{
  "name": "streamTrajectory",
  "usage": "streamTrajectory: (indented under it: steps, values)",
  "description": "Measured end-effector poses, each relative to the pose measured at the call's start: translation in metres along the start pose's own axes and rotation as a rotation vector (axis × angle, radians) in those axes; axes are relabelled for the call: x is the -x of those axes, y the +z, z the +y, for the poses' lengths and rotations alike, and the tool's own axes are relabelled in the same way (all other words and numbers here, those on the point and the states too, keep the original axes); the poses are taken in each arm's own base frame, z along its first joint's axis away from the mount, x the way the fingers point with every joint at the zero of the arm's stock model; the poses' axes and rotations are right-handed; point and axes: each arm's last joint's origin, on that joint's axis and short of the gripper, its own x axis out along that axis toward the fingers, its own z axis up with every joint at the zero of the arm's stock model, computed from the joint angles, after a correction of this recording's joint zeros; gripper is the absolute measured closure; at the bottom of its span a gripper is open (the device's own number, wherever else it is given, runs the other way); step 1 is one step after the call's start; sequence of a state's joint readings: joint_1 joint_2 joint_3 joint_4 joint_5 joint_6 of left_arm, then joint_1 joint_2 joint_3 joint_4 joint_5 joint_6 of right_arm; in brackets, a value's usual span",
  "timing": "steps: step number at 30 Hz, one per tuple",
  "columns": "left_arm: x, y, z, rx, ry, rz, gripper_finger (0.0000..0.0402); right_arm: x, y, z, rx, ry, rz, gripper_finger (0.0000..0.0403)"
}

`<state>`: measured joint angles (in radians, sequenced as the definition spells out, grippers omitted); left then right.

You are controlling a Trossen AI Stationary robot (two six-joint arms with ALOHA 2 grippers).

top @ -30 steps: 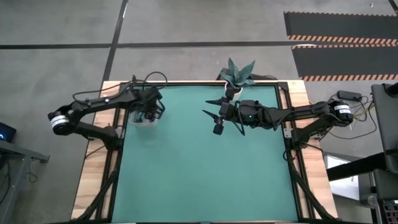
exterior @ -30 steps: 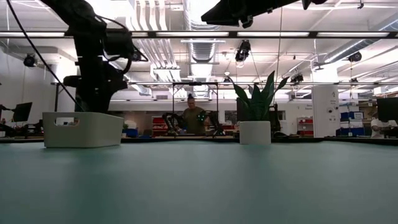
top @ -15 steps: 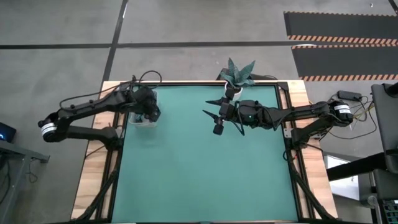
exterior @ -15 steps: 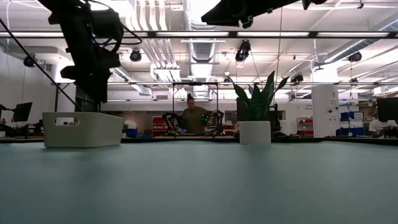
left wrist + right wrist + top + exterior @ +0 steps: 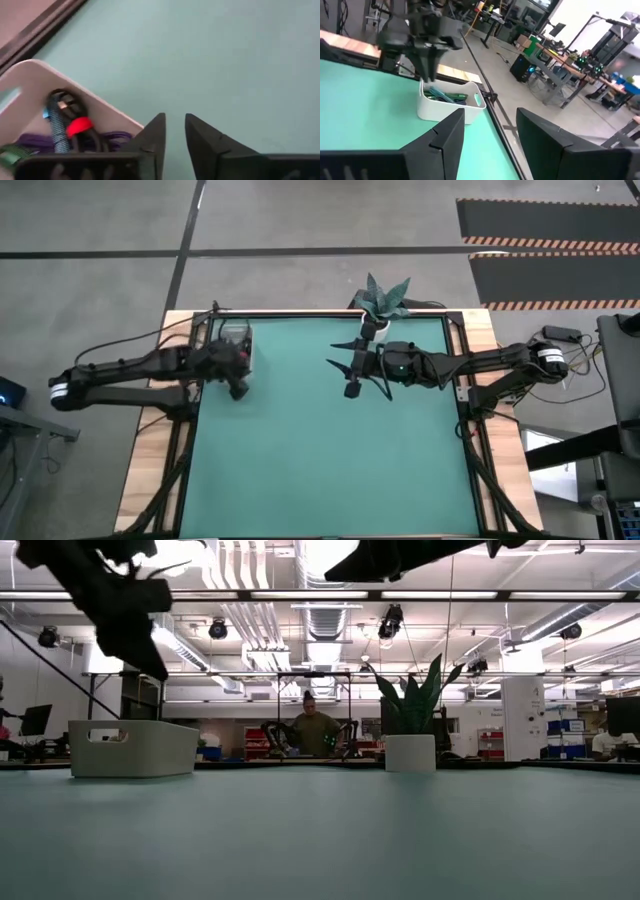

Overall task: Pick and place USB-C Cables
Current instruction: Return to Home Position

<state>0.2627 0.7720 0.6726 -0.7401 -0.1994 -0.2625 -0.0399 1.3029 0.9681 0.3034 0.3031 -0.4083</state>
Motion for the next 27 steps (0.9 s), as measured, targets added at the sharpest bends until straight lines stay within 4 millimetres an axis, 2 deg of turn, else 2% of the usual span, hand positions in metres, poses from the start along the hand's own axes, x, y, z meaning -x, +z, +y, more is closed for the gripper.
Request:
streamTrajectory:
  steps: [4,7,11,18,27]
  values:
    - [0.005,-0.022,-0.005,-0.060,-0.125,-0.045,0.0378,0.001,-0.003,-0.001,0.035,0.032,-0.012,0.0240]
    - [0.011,-0.028,-0.010,-0.081,-0.276,-0.138,0.0397,0.004,-0.004,-0.005,0.032,0.064,-0.033,0.0253]
    - [0.014,-0.042,-0.011,-0.131,-0.422,-0.200,0.0398,0.009,-0.006,-0.010,0.031,0.080,-0.052,0.0275]
    - [0.017,-0.049,-0.009,-0.063,-0.548,-0.364,0.0401,0.010,-0.006,-0.013,0.028,0.133,-0.080,0.0311]
    - [-0.021,-0.081,-0.013,-0.056,-0.667,-0.408,0.0401,0.011,-0.008,-0.011,0.041,0.159,-0.085,0.0350]
